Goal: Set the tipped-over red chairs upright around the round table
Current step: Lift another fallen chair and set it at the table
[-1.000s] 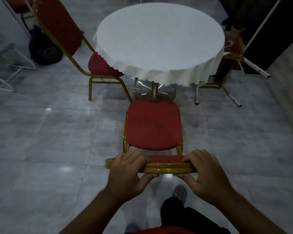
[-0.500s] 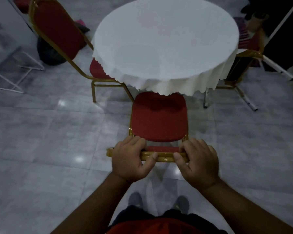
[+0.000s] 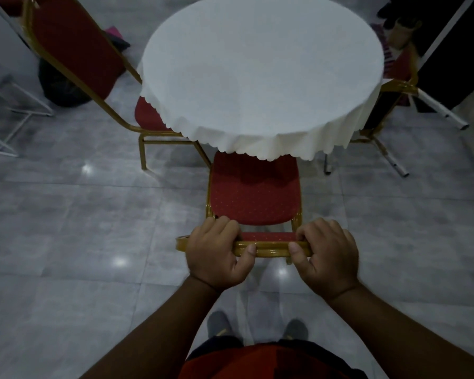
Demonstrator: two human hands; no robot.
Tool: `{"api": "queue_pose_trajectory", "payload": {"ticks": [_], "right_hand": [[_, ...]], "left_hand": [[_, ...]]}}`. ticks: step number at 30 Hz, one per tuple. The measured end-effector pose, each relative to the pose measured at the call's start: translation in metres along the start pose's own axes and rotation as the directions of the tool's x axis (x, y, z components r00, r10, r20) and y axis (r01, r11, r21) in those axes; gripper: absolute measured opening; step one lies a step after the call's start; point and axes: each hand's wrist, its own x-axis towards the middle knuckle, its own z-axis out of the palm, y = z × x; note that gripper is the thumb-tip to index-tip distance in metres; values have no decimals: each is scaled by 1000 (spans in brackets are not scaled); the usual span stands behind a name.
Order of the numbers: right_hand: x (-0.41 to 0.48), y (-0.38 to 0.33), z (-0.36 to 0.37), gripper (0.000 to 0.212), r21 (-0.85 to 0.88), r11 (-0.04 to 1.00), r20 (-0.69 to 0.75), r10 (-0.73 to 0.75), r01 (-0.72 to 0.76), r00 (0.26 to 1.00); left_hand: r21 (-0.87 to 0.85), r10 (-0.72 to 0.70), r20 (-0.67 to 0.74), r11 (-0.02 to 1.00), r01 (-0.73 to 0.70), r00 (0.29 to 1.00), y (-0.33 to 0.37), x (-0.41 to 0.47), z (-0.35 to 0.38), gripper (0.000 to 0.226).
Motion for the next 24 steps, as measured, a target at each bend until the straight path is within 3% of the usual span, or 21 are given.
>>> {"api": "queue_pose_trajectory", "payload": {"ticks": [16, 24], "right_hand": [[7, -18, 2, 37, -39, 998, 34, 54, -53, 998], [6, -8, -11, 34, -44, 999, 200, 35, -27, 979]], "left_hand": [[-43, -3, 50, 999, 5, 999, -12, 10, -9, 30], [-243, -42, 274, 964, 111, 961, 1, 24, -27, 15]]}}
